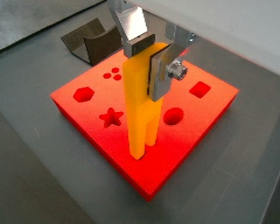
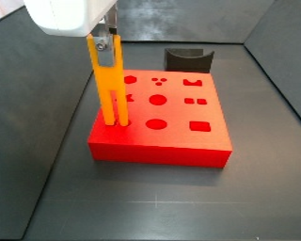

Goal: Pick up the square-circle object. Move up. Move to above the board. Insert the square-circle object.
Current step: Insert the square-circle object.

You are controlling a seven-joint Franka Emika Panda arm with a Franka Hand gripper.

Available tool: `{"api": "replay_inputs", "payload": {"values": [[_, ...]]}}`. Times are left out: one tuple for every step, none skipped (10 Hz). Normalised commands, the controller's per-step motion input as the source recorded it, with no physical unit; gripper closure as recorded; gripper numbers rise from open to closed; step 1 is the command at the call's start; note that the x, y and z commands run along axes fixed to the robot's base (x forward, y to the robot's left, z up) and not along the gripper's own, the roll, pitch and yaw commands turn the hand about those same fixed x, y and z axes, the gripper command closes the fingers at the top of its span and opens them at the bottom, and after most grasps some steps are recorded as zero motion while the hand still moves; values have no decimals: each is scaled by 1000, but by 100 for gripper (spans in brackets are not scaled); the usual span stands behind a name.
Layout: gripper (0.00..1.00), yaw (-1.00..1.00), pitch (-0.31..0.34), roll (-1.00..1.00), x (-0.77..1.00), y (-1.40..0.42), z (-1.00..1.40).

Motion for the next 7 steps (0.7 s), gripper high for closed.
{"api": "replay_inputs", "payload": {"values": [[100,9,-27,-7,311,89,-140],[100,0,-17,0,340,126,-126],[100,0,-21,0,340,103,-120],[100,0,-31,0,266,37,-111],[100,0,-33,0,151,0,-129],[100,0,-47,0,31,0,-186],[100,0,-41,19,0,-43,-237]]}}
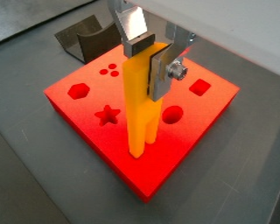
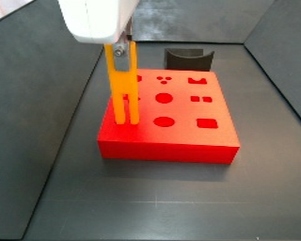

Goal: Pick up the square-circle object. Move up. Move to above the board. Insert the square-circle object.
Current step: Insert the square-circle object.

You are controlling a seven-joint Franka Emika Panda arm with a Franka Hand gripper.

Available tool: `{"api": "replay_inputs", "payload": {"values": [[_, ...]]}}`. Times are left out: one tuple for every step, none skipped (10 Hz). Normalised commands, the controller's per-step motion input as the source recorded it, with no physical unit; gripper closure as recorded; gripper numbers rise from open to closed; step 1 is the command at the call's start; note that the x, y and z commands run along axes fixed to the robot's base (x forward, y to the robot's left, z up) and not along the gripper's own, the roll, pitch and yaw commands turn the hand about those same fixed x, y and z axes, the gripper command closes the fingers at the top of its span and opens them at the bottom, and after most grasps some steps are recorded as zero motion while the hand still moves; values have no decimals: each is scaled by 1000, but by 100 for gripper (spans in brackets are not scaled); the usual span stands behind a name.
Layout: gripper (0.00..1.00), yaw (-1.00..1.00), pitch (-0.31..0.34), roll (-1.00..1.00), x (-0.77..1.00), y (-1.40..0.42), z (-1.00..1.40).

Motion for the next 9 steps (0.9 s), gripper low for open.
{"api": "replay_inputs", "payload": {"values": [[100,0,-41,34,0,-51,-257],[100,0,-41,21,0,-23,-234],[100,0,-36,21,0,0,-243],[100,0,-30,21,0,0,-251],[100,0,-40,54,0,-40,-320],[100,0,-10,56,40,-40,-386],[100,0,-3,49,31,-29,-374],[100,0,0,40,46,-14,-371],[100,0,0,31,60,-9,-349]]}}
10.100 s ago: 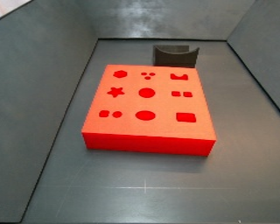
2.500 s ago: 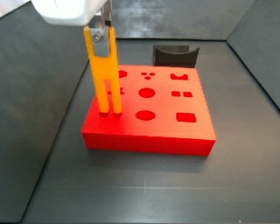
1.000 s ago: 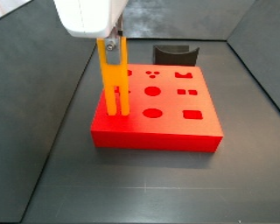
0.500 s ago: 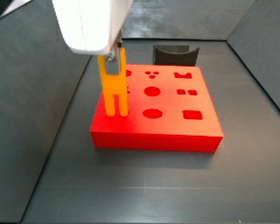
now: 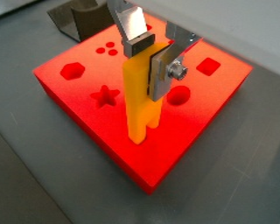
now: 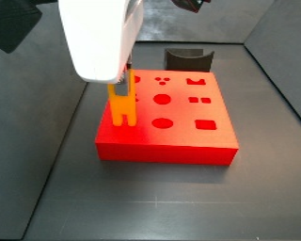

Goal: Pick up the square-circle object. Move up. Move to above the board. Insert the square-circle object.
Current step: Insert the square-circle object.

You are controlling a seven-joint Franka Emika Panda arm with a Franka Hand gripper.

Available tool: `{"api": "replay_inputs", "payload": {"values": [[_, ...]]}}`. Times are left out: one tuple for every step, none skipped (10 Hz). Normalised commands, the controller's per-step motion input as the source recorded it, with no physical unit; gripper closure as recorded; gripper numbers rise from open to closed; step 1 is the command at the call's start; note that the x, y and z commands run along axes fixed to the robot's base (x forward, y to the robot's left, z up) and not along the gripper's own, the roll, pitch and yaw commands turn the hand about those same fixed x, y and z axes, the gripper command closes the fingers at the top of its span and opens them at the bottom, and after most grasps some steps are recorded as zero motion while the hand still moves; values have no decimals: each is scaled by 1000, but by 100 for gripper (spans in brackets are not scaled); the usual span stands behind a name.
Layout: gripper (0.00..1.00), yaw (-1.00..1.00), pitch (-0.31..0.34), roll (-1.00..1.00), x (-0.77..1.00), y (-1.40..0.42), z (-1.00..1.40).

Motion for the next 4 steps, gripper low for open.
{"api": "replay_inputs", "payload": {"values": [[100,0,0,20,37,0,-277],[100,0,-17,0,0,0,0],[100,0,0,13,0,0,0],[100,0,0,0,0,0,0]]}}
